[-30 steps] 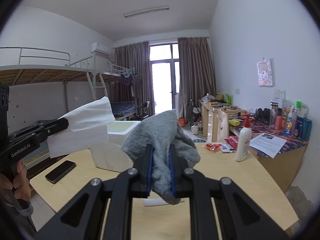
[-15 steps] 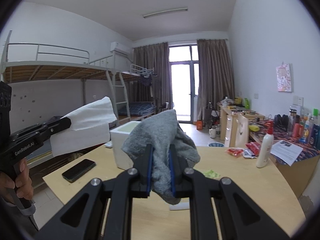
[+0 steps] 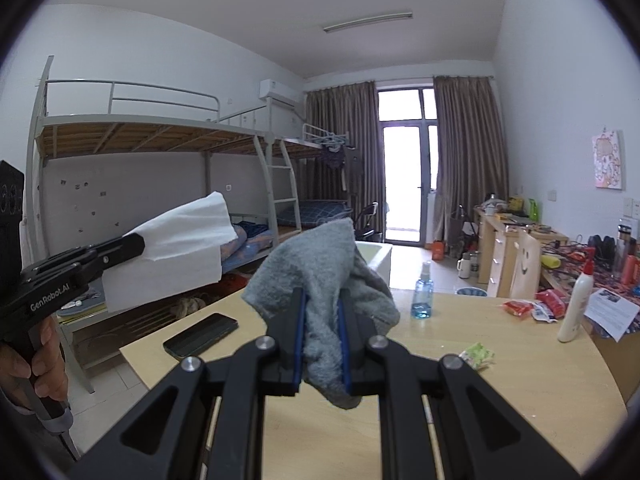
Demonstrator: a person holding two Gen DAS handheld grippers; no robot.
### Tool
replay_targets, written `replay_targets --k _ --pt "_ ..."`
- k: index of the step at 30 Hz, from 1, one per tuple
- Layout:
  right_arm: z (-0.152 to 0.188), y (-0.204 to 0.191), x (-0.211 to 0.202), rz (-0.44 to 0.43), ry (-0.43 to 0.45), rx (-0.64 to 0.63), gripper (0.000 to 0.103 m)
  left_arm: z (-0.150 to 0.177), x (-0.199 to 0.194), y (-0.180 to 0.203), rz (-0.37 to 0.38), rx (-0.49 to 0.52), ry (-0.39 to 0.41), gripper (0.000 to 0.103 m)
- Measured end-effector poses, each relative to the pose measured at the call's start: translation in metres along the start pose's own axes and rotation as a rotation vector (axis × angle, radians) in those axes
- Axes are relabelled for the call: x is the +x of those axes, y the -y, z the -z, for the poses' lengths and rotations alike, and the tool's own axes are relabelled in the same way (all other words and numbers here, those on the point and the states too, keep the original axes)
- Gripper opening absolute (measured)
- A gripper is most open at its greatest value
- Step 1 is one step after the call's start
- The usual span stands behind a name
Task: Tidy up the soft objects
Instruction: 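Lift the white masks and grey sock and carry both over the white foam box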
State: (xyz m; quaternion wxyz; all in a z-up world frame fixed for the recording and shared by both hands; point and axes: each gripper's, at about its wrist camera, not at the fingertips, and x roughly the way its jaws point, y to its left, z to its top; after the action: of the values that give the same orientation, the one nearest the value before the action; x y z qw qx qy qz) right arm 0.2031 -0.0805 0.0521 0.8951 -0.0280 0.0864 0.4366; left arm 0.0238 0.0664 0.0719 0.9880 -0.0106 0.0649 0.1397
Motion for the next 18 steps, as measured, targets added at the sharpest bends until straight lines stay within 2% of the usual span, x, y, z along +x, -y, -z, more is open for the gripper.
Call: replay_targets --k 18 --pt "-0.003 0.0 0.015 0.012 -0.018 -0.005 0.018 0.002 0.019 -0.006 0.014 -0.011 -0.025 0.004"
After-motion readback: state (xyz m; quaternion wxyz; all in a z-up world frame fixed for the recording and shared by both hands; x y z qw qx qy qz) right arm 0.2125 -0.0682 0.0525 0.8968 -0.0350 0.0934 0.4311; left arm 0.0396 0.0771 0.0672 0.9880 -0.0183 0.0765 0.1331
